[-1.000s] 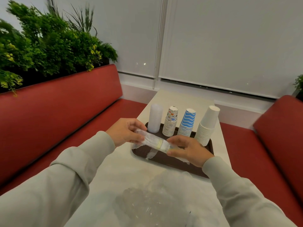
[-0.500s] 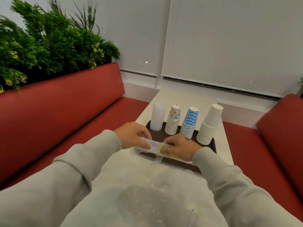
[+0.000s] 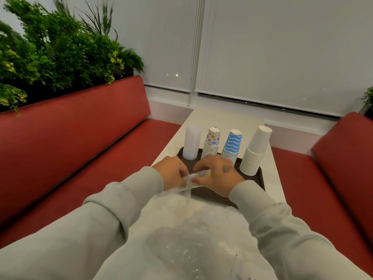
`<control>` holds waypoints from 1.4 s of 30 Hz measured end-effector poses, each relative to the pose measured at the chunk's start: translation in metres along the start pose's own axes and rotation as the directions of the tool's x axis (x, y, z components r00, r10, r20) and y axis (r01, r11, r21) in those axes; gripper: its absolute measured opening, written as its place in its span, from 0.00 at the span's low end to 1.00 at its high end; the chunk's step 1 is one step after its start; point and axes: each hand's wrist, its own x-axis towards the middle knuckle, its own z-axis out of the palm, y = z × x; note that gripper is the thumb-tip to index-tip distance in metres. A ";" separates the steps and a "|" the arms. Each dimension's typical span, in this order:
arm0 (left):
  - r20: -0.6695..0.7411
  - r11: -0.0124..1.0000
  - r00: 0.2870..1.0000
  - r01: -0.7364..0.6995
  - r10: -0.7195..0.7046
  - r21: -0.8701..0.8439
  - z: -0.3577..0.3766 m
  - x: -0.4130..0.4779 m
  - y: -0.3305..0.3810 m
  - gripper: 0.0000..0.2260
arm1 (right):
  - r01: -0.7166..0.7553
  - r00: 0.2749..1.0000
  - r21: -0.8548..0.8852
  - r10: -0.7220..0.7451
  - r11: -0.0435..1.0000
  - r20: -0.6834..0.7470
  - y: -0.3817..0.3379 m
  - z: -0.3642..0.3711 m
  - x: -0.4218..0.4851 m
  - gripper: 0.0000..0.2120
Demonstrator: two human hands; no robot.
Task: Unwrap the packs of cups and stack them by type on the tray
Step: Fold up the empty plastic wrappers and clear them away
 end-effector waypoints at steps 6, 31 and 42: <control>-0.111 0.960 0.980 0.132 -0.164 -0.246 -0.003 0.003 -0.031 0.04 | -0.094 0.872 0.488 0.309 0.868 -0.380 0.009 0.011 -0.019 0.04; -0.213 0.944 0.973 0.017 -0.091 -0.330 0.014 0.003 -0.036 0.04 | -0.333 0.931 0.878 0.267 0.345 0.248 -0.015 0.029 -0.008 0.07; -0.110 0.837 0.992 -0.004 -0.067 -0.547 0.021 -0.004 -0.024 0.09 | -0.360 0.916 0.876 0.297 0.322 0.268 -0.023 0.029 -0.011 0.20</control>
